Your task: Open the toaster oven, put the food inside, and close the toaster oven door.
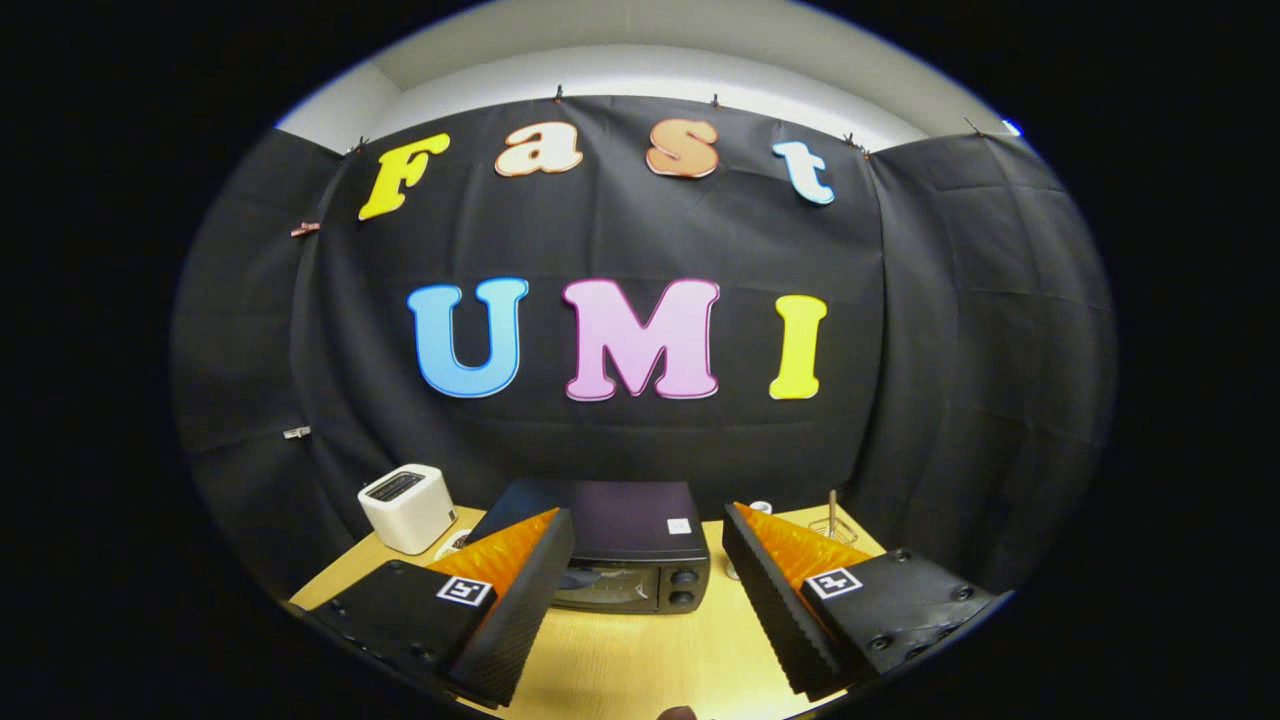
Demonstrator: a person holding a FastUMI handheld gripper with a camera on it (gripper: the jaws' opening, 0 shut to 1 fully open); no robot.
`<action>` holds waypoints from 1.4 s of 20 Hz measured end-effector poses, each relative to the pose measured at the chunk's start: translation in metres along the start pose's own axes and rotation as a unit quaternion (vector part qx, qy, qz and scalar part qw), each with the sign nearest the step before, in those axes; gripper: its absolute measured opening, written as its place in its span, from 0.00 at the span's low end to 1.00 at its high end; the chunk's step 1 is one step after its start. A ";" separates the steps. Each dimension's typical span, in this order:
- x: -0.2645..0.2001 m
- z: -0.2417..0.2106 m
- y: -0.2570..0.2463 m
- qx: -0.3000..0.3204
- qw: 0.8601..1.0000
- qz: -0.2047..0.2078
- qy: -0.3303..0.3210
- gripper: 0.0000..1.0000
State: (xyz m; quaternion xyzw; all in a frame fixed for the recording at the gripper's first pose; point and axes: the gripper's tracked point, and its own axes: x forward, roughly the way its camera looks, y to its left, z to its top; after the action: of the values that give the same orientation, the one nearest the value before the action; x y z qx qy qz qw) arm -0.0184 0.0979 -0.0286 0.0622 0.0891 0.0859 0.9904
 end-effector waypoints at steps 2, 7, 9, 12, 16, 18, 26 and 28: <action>-0.015 0.021 -0.020 0.006 1.000 -0.012 -0.026 0.98; -0.056 0.062 -0.067 -0.011 0.995 -0.036 -0.093 0.97; -0.067 0.069 -0.081 -0.010 0.994 -0.040 -0.103 0.97; -0.082 0.062 -0.106 -0.006 0.994 -0.039 -0.098 0.97; -0.086 0.062 -0.138 -0.024 0.993 -0.042 -0.111 0.97; -0.087 0.061 -0.143 -0.028 0.992 -0.034 -0.115 0.97; -0.069 0.036 -0.151 -0.019 0.996 0.002 -0.091 0.97; -0.066 0.030 -0.154 -0.017 0.996 0.007 -0.084 0.98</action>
State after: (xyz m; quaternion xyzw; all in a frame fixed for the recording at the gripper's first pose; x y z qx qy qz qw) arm -0.0525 -0.0675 -0.0100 0.0530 0.0037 0.0887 0.9946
